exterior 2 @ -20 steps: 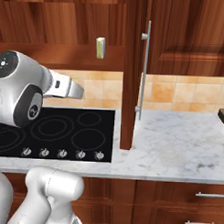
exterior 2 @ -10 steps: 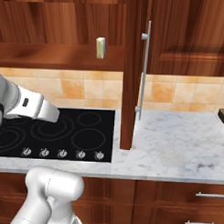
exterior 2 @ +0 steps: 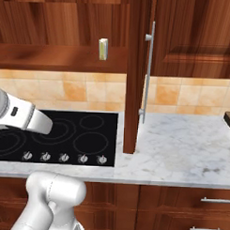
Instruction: Pick the water bottle, boxed drink from the counter and place them in the open cabinet.
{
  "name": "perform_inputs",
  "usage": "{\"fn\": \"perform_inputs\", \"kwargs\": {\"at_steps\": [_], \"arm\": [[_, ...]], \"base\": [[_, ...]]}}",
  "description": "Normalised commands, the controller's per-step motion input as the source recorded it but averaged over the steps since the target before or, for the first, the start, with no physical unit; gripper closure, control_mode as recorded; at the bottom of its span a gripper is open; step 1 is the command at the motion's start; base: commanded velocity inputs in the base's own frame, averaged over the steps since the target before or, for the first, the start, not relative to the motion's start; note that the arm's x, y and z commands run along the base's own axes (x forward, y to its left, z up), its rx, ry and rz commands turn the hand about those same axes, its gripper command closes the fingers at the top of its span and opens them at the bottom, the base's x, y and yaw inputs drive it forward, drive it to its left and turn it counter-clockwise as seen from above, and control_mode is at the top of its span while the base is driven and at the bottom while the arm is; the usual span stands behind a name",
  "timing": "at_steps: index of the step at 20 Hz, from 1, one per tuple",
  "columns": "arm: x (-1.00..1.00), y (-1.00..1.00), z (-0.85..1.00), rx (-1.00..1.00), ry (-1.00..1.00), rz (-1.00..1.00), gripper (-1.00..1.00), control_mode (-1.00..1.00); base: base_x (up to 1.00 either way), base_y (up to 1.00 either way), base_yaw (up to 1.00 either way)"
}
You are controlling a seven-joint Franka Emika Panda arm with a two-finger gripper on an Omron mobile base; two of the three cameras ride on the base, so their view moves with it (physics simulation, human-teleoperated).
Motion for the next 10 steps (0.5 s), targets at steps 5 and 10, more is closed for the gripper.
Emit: {"fn": "perform_inputs", "kwargs": {"at_steps": [5,10], "arm": [[0.00,0.00,0.00,0.00,0.00,0.00,-1.00,-1.00],[-0.10,0.00,-0.02,0.01,0.02,0.00,-1.00,-1.00]], "base": [[0.00,0.00,0.00],[0.00,0.00,0.00]]}}
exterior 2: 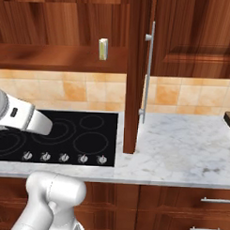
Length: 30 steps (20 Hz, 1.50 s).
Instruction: Pick the water bottle, boxed drink from the counter and place them in the open cabinet.
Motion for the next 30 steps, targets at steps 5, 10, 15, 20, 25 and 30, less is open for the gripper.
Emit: {"fn": "perform_inputs", "kwargs": {"at_steps": [5,10,15,20,25,30], "arm": [[0.00,0.00,0.00,0.00,0.00,0.00,-1.00,1.00],[0.00,0.00,0.00,0.00,0.00,0.00,-1.00,1.00],[0.00,0.00,0.00,0.00,0.00,0.00,-1.00,1.00],[0.00,0.00,0.00,0.00,0.00,0.00,-1.00,1.00],[0.00,0.00,0.00,0.00,0.00,0.00,-1.00,1.00],[0.00,0.00,0.00,0.00,0.00,0.00,-1.00,1.00]], "base": [[-1.00,0.00,-0.13],[-1.00,-0.02,-0.30],[-0.86,-0.02,-0.74],[-0.50,0.05,-0.89],[-0.35,0.00,-0.89],[-0.31,-0.02,-0.86]]}}
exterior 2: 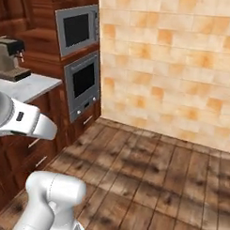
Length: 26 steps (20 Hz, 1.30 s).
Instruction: Pick the water bottle, boxed drink from the counter and place them in the open cabinet.
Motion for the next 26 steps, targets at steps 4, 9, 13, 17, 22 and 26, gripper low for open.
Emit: {"fn": "perform_inputs", "kwargs": {"at_steps": [4,9,13,17,22,26], "arm": [[0.00,0.00,0.00,0.00,0.00,0.00,-1.00,1.00],[0.00,0.00,0.00,0.00,0.00,0.00,-1.00,1.00],[0.00,0.00,0.00,0.00,0.00,0.00,-1.00,1.00],[0.00,0.00,0.00,0.00,0.00,0.00,-1.00,1.00],[0.00,0.00,0.00,0.00,0.00,0.00,-1.00,1.00],[0.00,0.00,0.00,0.00,0.00,0.00,-1.00,1.00]], "base": [[-0.30,-0.19,-0.80],[-0.17,-0.24,-0.83],[0.00,-0.32,-0.86],[0.00,-0.41,-0.83],[0.00,-0.57,-0.80],[0.00,-0.57,-0.79]]}}
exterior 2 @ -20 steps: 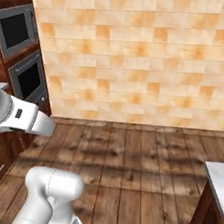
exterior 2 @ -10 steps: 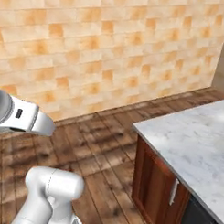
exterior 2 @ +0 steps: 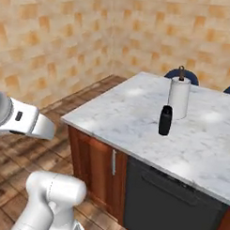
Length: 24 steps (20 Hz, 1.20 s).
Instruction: Pick the water bottle, boxed drink from the counter and place them in the open cabinet.
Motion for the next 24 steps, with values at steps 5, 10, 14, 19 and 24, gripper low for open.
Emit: {"fn": "perform_inputs", "kwargs": {"at_steps": [5,10,14,19,24], "arm": [[0.00,0.00,0.00,0.00,0.00,0.00,-1.00,1.00],[0.00,0.00,0.00,0.00,0.00,0.00,-1.00,1.00],[0.00,0.00,0.00,0.00,0.00,0.00,-1.00,1.00],[0.00,0.00,0.00,0.00,0.00,0.00,-1.00,1.00],[0.00,0.00,0.00,0.00,0.00,0.00,-1.00,1.00]], "base": [[0.06,-0.52,-0.73],[0.33,0.00,-0.16],[0.93,0.00,-0.20],[0.97,-0.02,-0.32],[0.43,0.00,-0.21]]}}
